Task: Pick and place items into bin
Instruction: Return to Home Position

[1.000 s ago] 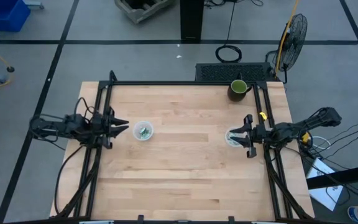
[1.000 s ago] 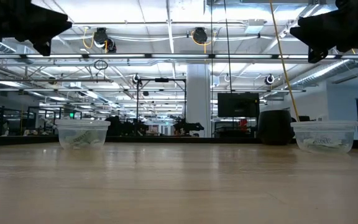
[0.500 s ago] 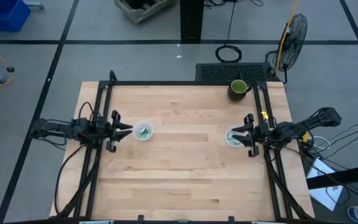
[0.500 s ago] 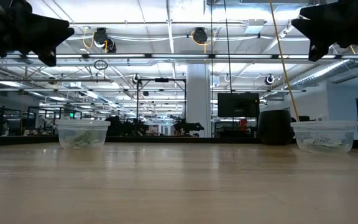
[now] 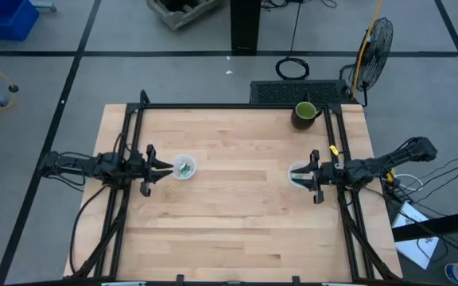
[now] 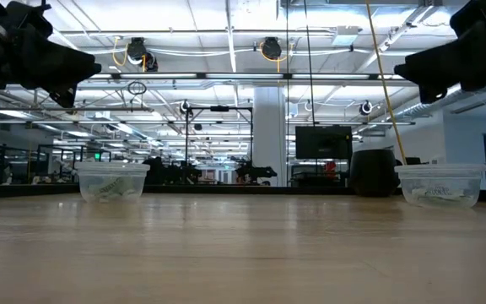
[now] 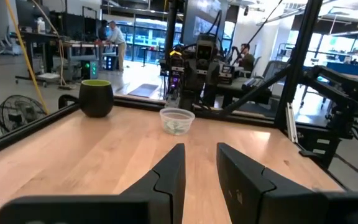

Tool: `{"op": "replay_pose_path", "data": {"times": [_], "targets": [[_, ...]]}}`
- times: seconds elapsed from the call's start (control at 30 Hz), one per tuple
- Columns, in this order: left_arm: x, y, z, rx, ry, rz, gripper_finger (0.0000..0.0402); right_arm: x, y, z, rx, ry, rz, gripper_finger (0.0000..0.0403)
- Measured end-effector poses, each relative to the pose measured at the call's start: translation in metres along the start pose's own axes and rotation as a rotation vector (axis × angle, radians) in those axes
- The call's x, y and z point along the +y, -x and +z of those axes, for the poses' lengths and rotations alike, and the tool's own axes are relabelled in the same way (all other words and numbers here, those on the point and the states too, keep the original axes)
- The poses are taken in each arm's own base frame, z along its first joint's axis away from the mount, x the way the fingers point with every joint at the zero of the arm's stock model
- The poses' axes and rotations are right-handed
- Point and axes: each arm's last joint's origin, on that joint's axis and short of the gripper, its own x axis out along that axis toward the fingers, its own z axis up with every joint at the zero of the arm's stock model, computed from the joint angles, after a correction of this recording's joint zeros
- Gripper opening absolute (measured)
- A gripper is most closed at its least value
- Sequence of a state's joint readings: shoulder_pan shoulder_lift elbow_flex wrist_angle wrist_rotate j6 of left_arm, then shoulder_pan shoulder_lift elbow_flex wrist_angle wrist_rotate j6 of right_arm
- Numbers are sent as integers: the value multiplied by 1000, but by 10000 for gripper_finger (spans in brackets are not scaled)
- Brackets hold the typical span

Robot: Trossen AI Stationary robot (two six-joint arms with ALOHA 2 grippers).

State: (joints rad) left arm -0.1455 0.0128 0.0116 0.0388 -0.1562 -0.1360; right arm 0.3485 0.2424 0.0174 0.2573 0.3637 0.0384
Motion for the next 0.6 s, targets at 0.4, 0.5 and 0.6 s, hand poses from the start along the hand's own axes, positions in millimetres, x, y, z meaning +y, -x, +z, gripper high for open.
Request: {"op": "replay_pose_path", "data": {"times": [0.4, 0.5, 0.6], "targets": [[0, 0, 0, -2, 0, 0, 95, 0, 0, -8, 81, 54, -2, 117], [0, 0, 1, -14, 3, -1, 95, 0, 0, -8, 79, 54, -2, 118], [0, 0, 1, -15, 3, 0, 95, 0, 0, -8, 79, 53, -2, 120]]}}
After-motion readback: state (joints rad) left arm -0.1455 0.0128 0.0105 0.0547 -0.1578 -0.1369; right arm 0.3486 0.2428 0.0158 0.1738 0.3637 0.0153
